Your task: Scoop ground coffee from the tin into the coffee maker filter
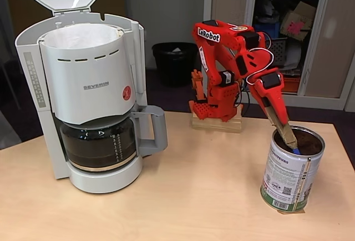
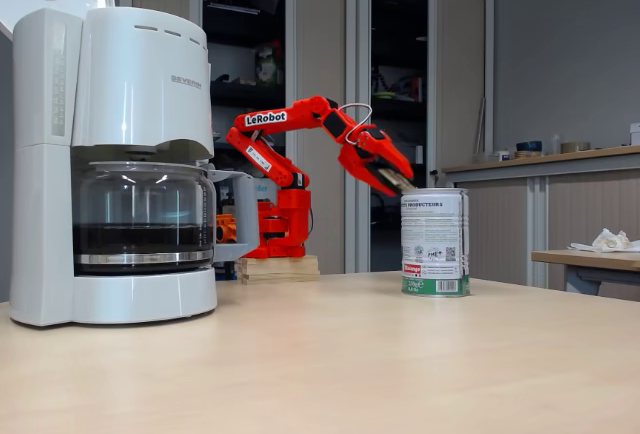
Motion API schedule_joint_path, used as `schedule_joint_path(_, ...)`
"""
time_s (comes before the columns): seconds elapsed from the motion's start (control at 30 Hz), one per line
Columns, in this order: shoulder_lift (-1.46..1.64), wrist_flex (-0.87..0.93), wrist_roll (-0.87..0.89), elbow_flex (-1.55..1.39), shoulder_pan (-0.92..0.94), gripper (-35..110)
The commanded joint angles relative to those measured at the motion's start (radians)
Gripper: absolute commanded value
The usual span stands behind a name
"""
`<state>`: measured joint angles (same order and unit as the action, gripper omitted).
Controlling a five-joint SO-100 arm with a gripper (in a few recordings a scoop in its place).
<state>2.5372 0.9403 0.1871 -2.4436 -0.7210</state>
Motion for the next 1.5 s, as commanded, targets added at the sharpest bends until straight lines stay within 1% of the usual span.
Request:
schedule_joint_path(0.0, 0.041, 0.015, 0.017, -0.011, 0.012, 16)
schedule_joint_path(0.27, 0.057, 0.028, 0.029, -0.026, 0.049, 19)
schedule_joint_path(0.47, 0.072, 0.041, 0.074, -0.04, 0.104, 20)
schedule_joint_path(0.7, 0.104, 0.04, 0.06, -0.075, 0.176, 20)
schedule_joint_path(0.97, 0.262, -0.003, 0.014, -0.25, 0.301, 18)
schedule_joint_path(1.13, 0.387, -0.035, 0.0, -0.351, 0.345, 11)
schedule_joint_path(1.27, 0.466, -0.098, 0.017, -0.453, 0.38, 1)
schedule_joint_path(1.33, 0.509, -0.107, 0.028, -0.499, 0.39, 0)
schedule_joint_path(1.47, 0.589, -0.063, 0.032, -0.54, 0.405, 0)
